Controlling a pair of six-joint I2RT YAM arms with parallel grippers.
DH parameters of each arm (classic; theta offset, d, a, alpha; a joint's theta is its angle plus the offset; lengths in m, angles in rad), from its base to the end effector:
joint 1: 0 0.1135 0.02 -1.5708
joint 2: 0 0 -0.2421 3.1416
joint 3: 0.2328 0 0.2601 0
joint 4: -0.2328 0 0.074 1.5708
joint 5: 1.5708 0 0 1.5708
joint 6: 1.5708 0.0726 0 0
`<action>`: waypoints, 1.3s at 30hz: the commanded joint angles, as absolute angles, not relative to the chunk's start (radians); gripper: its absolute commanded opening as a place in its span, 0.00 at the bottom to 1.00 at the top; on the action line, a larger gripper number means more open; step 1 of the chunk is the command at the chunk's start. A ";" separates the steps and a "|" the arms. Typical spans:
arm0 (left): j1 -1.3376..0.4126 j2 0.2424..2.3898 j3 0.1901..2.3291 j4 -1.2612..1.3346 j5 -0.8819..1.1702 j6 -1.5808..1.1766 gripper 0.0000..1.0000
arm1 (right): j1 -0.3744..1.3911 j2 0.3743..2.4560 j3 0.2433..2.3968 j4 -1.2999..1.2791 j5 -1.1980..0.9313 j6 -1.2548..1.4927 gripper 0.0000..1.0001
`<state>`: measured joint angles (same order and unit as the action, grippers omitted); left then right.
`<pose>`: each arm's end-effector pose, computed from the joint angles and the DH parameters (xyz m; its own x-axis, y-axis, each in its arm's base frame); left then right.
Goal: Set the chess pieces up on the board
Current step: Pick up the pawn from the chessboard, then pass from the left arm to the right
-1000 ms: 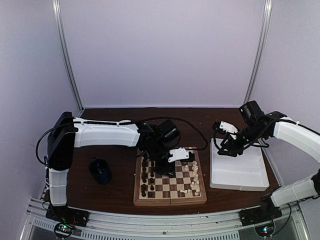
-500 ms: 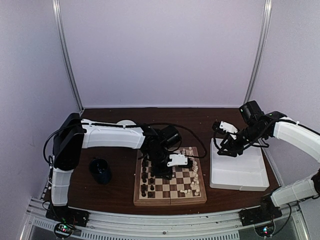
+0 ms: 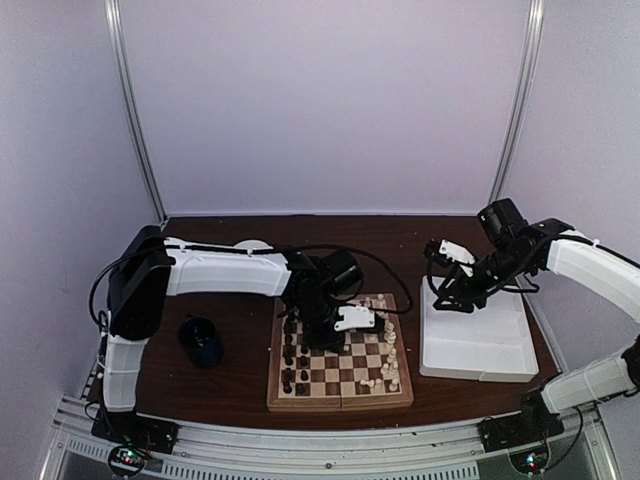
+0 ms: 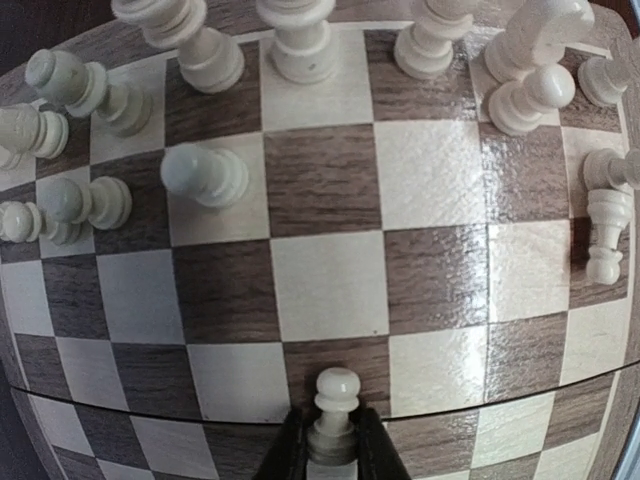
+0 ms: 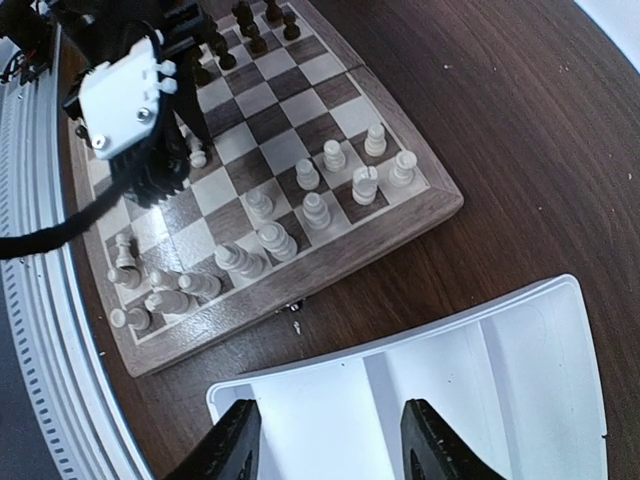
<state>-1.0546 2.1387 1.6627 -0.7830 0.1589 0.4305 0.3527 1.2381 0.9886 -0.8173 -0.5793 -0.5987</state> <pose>0.2108 -0.3947 0.1163 -0.0585 0.9380 -0.3416 0.9982 0.0591 -0.0088 0.2360 0.1292 0.2200 -0.3761 -0.6410 -0.6691 -0.9069 0.4028 0.1238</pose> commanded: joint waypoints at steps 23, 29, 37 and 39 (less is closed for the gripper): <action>-0.988 1.752 1.308 0.109 0.409 -0.230 0.09 | 0.502 1.622 1.536 -1.038 -1.087 -0.273 0.48; -0.995 1.740 1.290 0.128 0.407 -0.231 0.09 | 0.535 1.638 1.530 -1.017 -1.076 -0.254 0.45; -1.000 1.735 1.292 0.138 0.413 -0.227 0.09 | 0.541 1.656 1.538 -0.989 -1.064 -0.222 0.39; -1.000 1.735 1.293 0.138 0.416 -0.226 0.09 | 0.541 1.661 1.538 -0.985 -1.062 -0.218 0.39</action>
